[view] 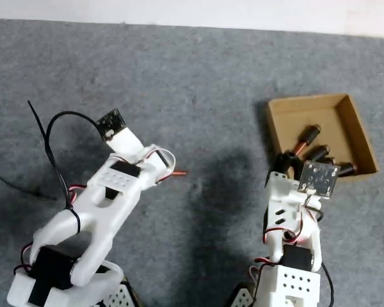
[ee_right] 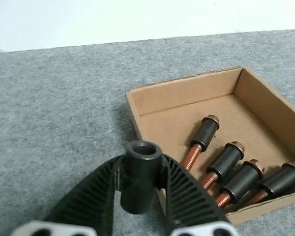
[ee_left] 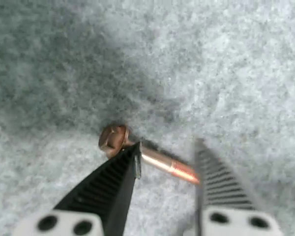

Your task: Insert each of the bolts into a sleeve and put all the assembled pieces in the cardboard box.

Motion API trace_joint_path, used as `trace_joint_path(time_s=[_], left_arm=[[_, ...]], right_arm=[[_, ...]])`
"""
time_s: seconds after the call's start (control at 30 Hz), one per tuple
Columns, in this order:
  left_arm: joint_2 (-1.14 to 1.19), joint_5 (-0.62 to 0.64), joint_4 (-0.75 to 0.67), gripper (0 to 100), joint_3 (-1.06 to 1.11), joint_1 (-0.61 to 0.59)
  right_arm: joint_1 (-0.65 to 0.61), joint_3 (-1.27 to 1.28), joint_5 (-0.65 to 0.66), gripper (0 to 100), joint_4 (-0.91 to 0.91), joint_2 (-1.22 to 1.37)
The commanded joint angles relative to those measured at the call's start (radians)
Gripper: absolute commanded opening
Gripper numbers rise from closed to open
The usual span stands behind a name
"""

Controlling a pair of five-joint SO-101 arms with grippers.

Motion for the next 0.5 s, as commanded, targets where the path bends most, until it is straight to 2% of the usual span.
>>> trace_joint_path(time_s=[0.0,0.47], left_arm=[[-0.01,0.012,-0.014,29,-0.041,0.008],[0.058,0.046,-0.014,29,-0.008,0.036]], right_arm=[[0.005,0.013,0.012,0.7,-0.028,-0.016],[0.005,0.013,0.014,0.7,-0.028,-0.016]])
